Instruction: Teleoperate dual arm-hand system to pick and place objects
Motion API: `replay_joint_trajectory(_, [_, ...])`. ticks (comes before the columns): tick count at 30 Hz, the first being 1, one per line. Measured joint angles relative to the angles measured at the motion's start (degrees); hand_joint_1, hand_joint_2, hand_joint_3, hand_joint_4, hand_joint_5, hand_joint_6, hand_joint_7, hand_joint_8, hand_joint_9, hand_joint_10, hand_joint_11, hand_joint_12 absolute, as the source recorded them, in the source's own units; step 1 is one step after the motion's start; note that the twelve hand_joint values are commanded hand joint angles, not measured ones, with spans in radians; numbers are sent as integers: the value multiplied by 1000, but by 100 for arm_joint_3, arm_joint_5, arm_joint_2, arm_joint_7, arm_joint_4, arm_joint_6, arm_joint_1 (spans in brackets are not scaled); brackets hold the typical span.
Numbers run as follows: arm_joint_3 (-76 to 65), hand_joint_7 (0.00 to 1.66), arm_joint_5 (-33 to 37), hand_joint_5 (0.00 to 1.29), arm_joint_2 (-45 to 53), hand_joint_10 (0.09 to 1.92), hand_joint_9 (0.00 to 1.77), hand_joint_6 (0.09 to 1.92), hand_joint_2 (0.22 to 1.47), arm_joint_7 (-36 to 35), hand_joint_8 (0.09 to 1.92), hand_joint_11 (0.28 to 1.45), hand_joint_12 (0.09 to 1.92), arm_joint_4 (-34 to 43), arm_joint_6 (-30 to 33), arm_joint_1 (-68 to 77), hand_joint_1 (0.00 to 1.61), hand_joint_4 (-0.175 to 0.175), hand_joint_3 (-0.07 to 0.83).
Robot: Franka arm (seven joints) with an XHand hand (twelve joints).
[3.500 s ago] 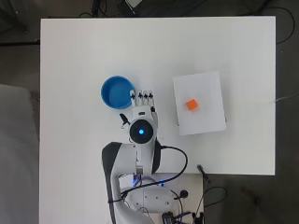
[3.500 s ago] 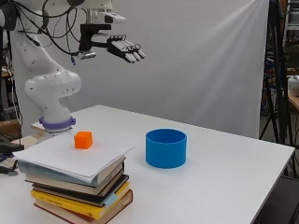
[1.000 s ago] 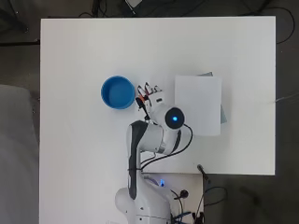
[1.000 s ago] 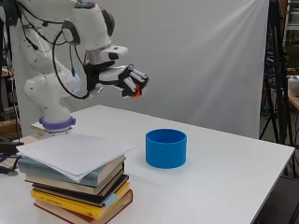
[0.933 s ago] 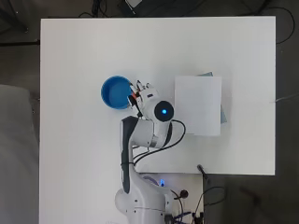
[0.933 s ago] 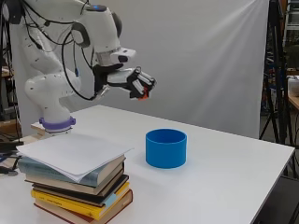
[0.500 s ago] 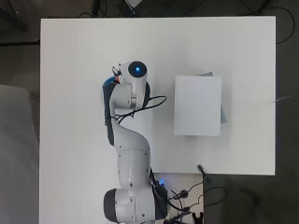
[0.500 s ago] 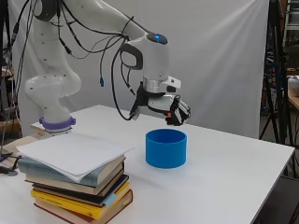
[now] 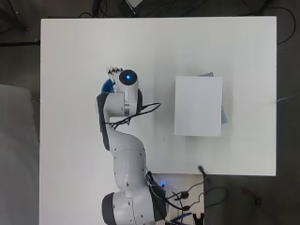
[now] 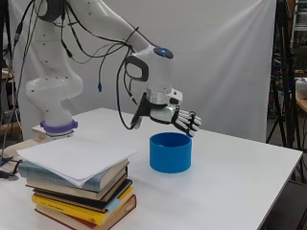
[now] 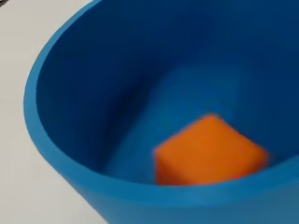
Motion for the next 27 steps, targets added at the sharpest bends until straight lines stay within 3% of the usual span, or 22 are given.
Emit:
replay_joint_trajectory(4, [-66,182,0,107,-461,87,297,87,888,743,87,447,87,-96,-47,6,0,46,-1])
replay_joint_trajectory(10, [-229,265,-147,175,-1566,87,369,87,895,651,87,468,87,-35,-523,6,5,82,1])
replay_joint_trajectory(14, [-368,322,-511,271,-2053,87,408,87,921,1101,87,472,87,189,-994,-38,59,109,3])
replay_joint_trajectory(16, [-458,333,-713,290,-2400,87,414,87,925,1287,87,473,87,294,-1210,-69,68,113,3])
replay_joint_trajectory(19, [-603,278,-970,200,-2849,87,396,87,927,1510,87,468,87,428,-1490,-121,107,100,2])
replay_joint_trajectory(27, [-966,229,-1466,151,-3120,87,372,87,938,2064,87,456,87,603,-1741,-240,128,91,4])
